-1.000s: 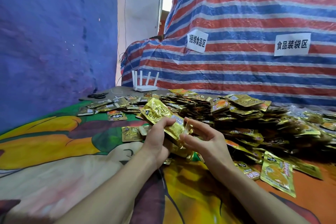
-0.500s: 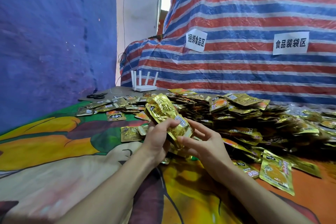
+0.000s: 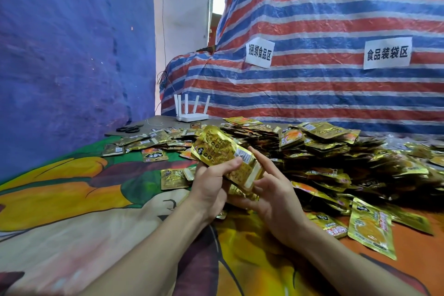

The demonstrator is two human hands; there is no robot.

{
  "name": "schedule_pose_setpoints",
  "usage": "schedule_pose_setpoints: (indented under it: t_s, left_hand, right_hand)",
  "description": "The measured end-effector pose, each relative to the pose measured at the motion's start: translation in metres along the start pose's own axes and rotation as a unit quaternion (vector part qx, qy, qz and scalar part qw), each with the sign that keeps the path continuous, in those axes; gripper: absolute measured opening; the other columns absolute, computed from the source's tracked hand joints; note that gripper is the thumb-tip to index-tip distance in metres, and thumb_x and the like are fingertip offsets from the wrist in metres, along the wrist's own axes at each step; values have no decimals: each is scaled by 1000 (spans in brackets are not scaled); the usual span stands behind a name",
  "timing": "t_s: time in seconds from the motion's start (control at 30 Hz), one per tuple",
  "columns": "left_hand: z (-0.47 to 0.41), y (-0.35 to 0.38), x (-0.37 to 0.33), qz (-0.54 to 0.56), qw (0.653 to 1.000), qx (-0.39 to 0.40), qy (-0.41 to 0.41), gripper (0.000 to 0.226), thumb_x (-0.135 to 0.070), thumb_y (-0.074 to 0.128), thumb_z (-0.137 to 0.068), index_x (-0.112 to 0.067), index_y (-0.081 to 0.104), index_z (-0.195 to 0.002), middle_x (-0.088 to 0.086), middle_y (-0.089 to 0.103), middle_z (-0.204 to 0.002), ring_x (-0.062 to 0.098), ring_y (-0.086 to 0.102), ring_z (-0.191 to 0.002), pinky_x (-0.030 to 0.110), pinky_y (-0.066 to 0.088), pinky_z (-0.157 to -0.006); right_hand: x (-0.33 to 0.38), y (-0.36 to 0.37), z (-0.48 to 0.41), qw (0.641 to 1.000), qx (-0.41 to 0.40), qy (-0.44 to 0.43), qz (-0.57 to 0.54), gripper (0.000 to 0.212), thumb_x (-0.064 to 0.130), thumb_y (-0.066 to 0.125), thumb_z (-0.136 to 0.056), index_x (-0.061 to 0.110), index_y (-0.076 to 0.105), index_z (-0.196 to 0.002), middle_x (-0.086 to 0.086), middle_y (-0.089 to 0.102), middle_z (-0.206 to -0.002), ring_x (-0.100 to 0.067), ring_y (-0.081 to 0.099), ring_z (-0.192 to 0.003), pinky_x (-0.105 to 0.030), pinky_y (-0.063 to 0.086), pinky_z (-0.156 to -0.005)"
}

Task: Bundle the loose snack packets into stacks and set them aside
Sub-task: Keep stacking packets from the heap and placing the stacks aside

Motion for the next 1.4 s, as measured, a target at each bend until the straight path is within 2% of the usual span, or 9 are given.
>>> schedule_pose_setpoints:
  t_s: [0.27, 0.57, 0.8, 0.97, 1.07, 1.17, 1.23, 1.3, 1.4]
  left_hand:
    - [6, -1, -1, -63, 998, -17, -7, 52, -12, 80, -62, 14, 68, -106, 26, 73, -99, 35, 72, -83, 49, 60, -75]
    - [2, -6, 9, -68, 996, -13, -48, 41, -1, 77, -71, 12, 68, -109, 18, 75, -89, 24, 74, -74, 30, 59, -60]
    - [6, -3, 10, -136, 984, 46, -107, 45, -22, 79, -58, 2, 78, -97, 22, 73, -107, 39, 66, -100, 52, 46, -104]
    - [12, 5, 19, -191, 954, 158, -167, 26, -23, 84, -64, -9, 82, -86, 13, 75, -98, 25, 69, -90, 44, 50, -97]
    - [15, 2, 24, -201, 943, 165, -206, 36, -24, 87, -56, -3, 81, -85, 16, 75, -96, 29, 69, -90, 46, 51, -99]
    - [17, 3, 27, -192, 944, 162, -216, 33, -17, 89, -57, 1, 79, -83, 14, 75, -87, 27, 72, -81, 41, 58, -87]
    - [17, 6, 27, -154, 955, 153, -205, 36, -15, 81, -66, 6, 76, -95, 18, 74, -98, 29, 70, -91, 41, 53, -95]
    - [13, 9, 25, -117, 966, 146, -177, 40, -15, 76, -71, 7, 73, -104, 21, 70, -109, 33, 65, -102, 44, 48, -99]
    - [6, 4, 18, -105, 979, 111, -134, 35, -20, 79, -66, 1, 78, -94, 18, 73, -98, 27, 69, -82, 37, 55, -72]
  right_hand:
    - [13, -4, 3, 995, -37, -71, 54, 70, -21, 33, -90, 24, 66, -133, 1, 73, -120, -26, 71, -109, -45, 62, -77]
    - [31, -11, 4, 977, -59, -90, 184, 61, 10, 41, -71, 31, 78, -115, 17, 48, -149, -19, 53, -131, -53, 62, -81]
    - [51, -17, 7, 931, -20, -117, 345, 55, 15, 41, -74, 38, 80, -106, 24, 43, -150, -10, 44, -137, -33, 59, -91]
    - [54, -20, 8, 940, -11, -121, 318, 50, 18, 44, -71, 26, 82, -102, 20, 45, -151, -11, 43, -140, -53, 46, -107]
    - [59, -27, 5, 968, -46, -127, 213, 45, 22, 46, -74, 19, 83, -100, 12, 56, -145, -15, 53, -133, -51, 48, -100]
    - [66, -50, 5, 974, -169, -131, 69, 37, 23, 45, -85, 19, 78, -100, 3, 74, -117, -23, 66, -116, -41, 51, -84]
    - [68, -52, 8, 960, -194, -135, 150, 28, 33, 54, -83, 17, 77, -85, -3, 75, -91, -24, 71, -90, -37, 49, -73]
    - [59, -39, 9, 940, -126, -131, 288, 29, 47, 71, -73, 20, 77, -83, -4, 72, -84, -21, 70, -77, -35, 51, -66]
    - [45, -19, 8, 923, -30, -120, 366, 30, 40, 91, -68, 28, 76, -90, -3, 75, -89, -20, 74, -78, -27, 58, -64]
Point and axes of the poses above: each hand's wrist, its own z-axis away from the middle knuckle, its own y-axis out of the palm, x = y × z, the point moved 6 cm from there along -z, towards the middle knuckle
